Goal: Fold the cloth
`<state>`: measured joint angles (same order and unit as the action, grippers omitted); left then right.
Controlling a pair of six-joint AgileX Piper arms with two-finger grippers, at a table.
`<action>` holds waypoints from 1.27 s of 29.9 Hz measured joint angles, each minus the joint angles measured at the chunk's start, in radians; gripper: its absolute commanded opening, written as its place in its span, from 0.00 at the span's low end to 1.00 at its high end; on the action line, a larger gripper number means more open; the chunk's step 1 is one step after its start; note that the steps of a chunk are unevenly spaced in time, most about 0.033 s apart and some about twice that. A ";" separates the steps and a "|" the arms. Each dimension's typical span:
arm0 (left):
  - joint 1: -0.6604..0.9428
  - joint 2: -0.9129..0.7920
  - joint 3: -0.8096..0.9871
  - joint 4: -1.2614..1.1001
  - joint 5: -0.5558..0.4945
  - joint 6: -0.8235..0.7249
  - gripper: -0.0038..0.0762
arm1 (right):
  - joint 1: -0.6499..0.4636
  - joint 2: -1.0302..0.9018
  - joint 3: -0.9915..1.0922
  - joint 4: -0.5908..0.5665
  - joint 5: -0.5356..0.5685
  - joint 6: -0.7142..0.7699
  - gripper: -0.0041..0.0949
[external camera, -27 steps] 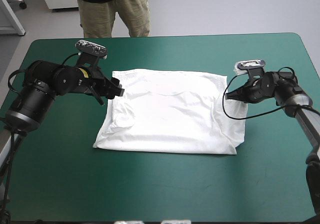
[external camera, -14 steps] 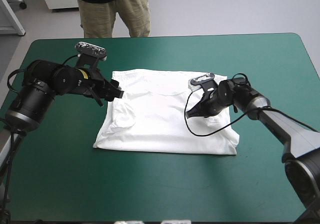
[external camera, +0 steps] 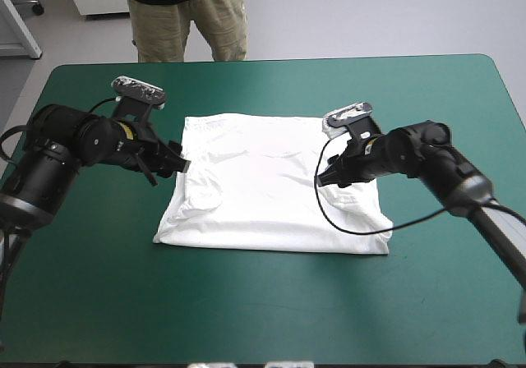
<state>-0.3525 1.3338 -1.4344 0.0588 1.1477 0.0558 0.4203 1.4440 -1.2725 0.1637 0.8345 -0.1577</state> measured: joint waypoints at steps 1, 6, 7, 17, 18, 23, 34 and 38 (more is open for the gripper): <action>0.007 -0.017 0.025 0.023 0.005 -0.010 0.73 | 0.000 -0.038 0.000 -0.003 0.018 0.004 0.54; 0.102 -0.130 0.281 0.017 -0.035 -0.043 0.73 | 0.000 -0.217 -0.001 -0.023 0.156 0.029 0.54; 0.121 -0.144 0.329 -0.003 -0.060 -0.044 0.73 | 0.000 -0.241 -0.001 -0.023 0.175 0.032 0.54; 0.194 -0.103 0.626 -0.248 -0.307 0.067 0.73 | 0.000 -0.318 0.103 -0.010 0.166 0.047 0.53; 0.194 -0.085 0.629 -0.252 -0.322 0.070 0.73 | 0.000 -0.318 0.121 -0.010 0.153 0.051 0.53; 0.194 0.005 0.632 -0.250 -0.399 0.077 0.73 | 0.000 -0.318 0.192 -0.010 0.108 0.071 0.53; 0.194 0.142 0.610 -0.229 -0.397 0.077 0.58 | 0.000 -0.318 0.225 -0.018 0.080 0.086 0.53; 0.199 0.144 0.609 -0.197 -0.392 0.086 0.17 | 0.000 -0.318 0.226 -0.079 0.114 0.131 0.53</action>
<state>-0.1538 1.4781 -0.8253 -0.1377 0.7557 0.1421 0.4203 1.1257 -1.0468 0.0851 0.9489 -0.0268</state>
